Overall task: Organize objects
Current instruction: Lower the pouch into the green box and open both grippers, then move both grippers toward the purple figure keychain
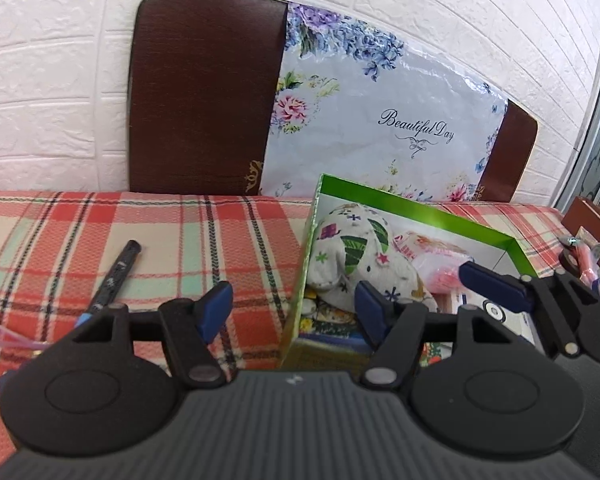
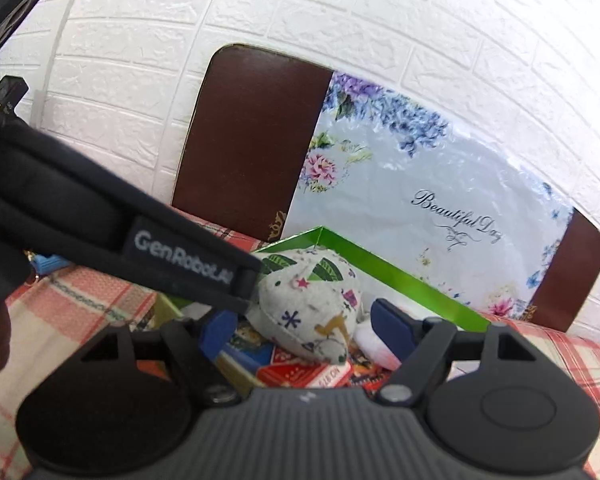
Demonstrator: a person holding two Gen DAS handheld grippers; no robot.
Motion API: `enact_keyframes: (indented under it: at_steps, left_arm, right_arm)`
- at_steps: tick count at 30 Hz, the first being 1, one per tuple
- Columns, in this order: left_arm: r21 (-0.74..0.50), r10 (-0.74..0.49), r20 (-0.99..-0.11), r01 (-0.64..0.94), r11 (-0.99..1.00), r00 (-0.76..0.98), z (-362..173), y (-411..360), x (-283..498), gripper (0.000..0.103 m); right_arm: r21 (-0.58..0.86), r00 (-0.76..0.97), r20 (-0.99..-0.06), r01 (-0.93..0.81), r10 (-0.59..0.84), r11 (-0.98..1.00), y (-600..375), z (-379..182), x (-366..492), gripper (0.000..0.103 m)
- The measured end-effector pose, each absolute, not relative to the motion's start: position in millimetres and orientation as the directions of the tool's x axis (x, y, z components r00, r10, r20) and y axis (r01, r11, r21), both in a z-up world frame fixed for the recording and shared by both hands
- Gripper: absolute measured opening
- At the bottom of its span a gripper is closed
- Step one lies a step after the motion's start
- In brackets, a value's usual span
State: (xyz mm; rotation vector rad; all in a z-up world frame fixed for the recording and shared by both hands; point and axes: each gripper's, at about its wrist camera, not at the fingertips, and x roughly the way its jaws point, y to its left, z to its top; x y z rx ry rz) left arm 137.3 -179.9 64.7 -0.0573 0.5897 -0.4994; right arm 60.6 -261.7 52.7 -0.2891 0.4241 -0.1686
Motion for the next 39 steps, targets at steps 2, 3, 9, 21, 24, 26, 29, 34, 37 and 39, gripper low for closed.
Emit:
enact_keyframes:
  at_steps: [2, 3, 9, 21, 24, 26, 29, 34, 37, 39]
  left_arm:
    - [-0.187, -0.462, -0.523, 0.432, 0.882, 0.716, 65.6, -176.8, 130.1, 0.069]
    - [-0.181, -0.456, -0.526, 0.429, 0.885, 0.718, 65.8, -175.7, 126.5, 0.069]
    - [-0.148, -0.442, -0.521, 0.433, 0.889, 0.731, 69.7, -172.0, 104.3, 0.07]
    - [-0.089, -0.388, -0.547, 0.41, 0.908, 0.742, 54.9, -157.2, 68.5, 0.073]
    - [-0.075, -0.367, -0.568, 0.398, 0.914, 0.737, 44.2, -149.2, 62.4, 0.073]
    - [-0.061, -0.348, -0.584, 0.388, 0.92, 0.733, 36.6, -144.3, 60.0, 0.073]
    - [-0.044, -0.318, -0.607, 0.369, 0.928, 0.728, 24.5, -135.9, 56.6, 0.073]
    - [-0.022, -0.279, -0.63, 0.342, 0.939, 0.725, 6.5, -125.1, 55.3, 0.077]
    - [-0.007, -0.268, -0.611, 0.334, 0.943, 0.745, 1.2, -118.3, 53.9, 0.084]
    - [0.002, -0.264, -0.596, 0.33, 0.944, 0.758, -1.6, -115.0, 53.2, 0.087]
  right_arm:
    - [-0.301, 0.899, -0.377, 0.108, -0.222, 0.947, -266.6, 57.9, 54.5, 0.077]
    - [-0.3, 0.9, -0.375, 0.11, -0.223, 0.948, -265.9, 58.9, 52.0, 0.077]
    - [-0.294, 0.903, -0.368, 0.113, -0.222, 0.949, -259.0, 63.2, 26.5, 0.077]
    - [-0.197, 0.874, -0.459, 0.075, -0.159, 0.978, -249.2, 45.2, -9.1, 0.077]
    - [-0.133, 0.84, -0.527, 0.07, -0.13, 0.989, -249.5, 32.7, -11.2, 0.077]
    - [-0.088, 0.815, -0.569, 0.073, -0.11, 0.993, -251.0, 24.6, -12.4, 0.077]
    - [-0.028, 0.783, -0.616, 0.086, -0.085, 0.996, -253.5, 11.5, -13.0, 0.077]
    - [0.019, 0.791, -0.607, 0.111, -0.076, 0.994, -260.0, 5.3, -16.3, 0.082]
    - [-0.021, 0.799, -0.592, 0.114, -0.104, 0.993, -253.7, 5.5, -20.7, 0.083]
    - [-0.041, 0.804, -0.583, 0.112, -0.115, 0.993, -250.8, 5.3, -22.7, 0.083]
